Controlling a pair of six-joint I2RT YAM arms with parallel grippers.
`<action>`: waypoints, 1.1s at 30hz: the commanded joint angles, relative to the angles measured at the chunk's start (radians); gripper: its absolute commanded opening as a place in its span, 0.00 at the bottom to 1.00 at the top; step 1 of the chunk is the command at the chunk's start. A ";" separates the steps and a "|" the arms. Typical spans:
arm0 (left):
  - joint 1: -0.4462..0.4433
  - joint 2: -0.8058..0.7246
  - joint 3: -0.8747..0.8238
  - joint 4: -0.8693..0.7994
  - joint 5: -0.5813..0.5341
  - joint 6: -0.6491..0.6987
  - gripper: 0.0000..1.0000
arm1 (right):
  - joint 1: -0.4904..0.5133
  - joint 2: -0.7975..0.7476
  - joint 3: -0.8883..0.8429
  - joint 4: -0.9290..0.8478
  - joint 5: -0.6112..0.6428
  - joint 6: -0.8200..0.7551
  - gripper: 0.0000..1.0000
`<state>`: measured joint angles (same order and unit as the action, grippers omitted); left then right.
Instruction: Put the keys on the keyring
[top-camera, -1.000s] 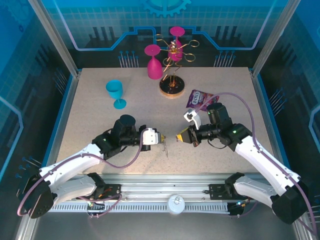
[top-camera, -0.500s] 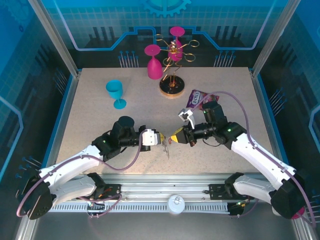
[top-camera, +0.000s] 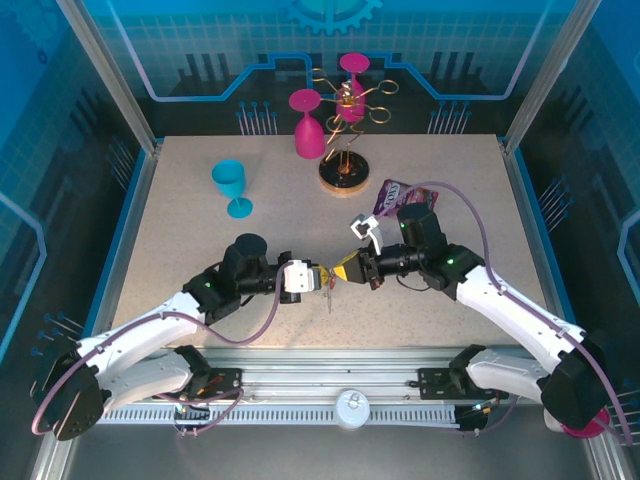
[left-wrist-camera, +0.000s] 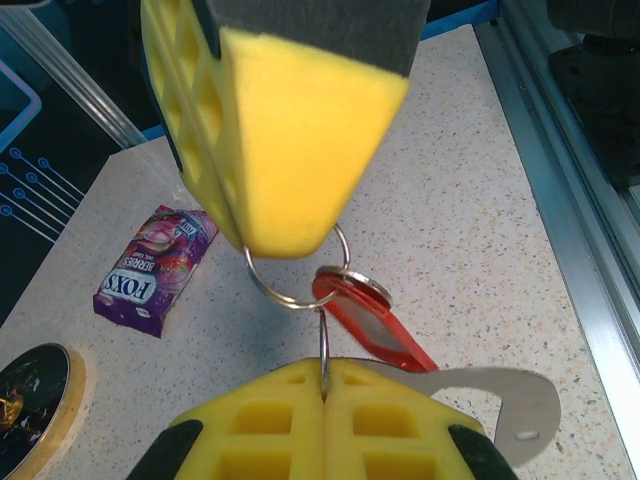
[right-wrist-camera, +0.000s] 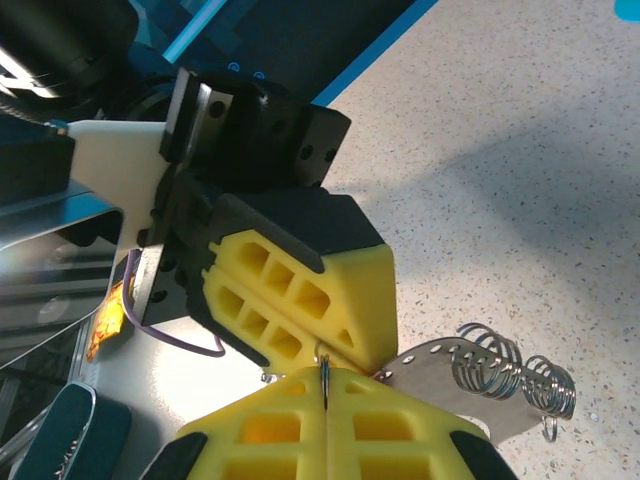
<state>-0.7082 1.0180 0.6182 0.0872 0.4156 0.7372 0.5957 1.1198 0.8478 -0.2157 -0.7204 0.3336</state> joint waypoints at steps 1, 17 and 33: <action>-0.008 -0.024 -0.011 0.031 0.031 0.026 0.00 | 0.014 0.010 -0.001 0.011 0.019 0.010 0.00; -0.009 -0.047 -0.021 0.100 -0.002 0.008 0.00 | 0.043 0.064 0.026 -0.110 0.174 -0.035 0.00; -0.009 -0.088 -0.079 0.262 -0.061 -0.026 0.00 | 0.061 0.076 0.075 -0.131 0.243 -0.024 0.00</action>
<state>-0.7101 0.9756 0.5465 0.2050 0.3286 0.7319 0.6617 1.1805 0.9119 -0.3058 -0.4824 0.2977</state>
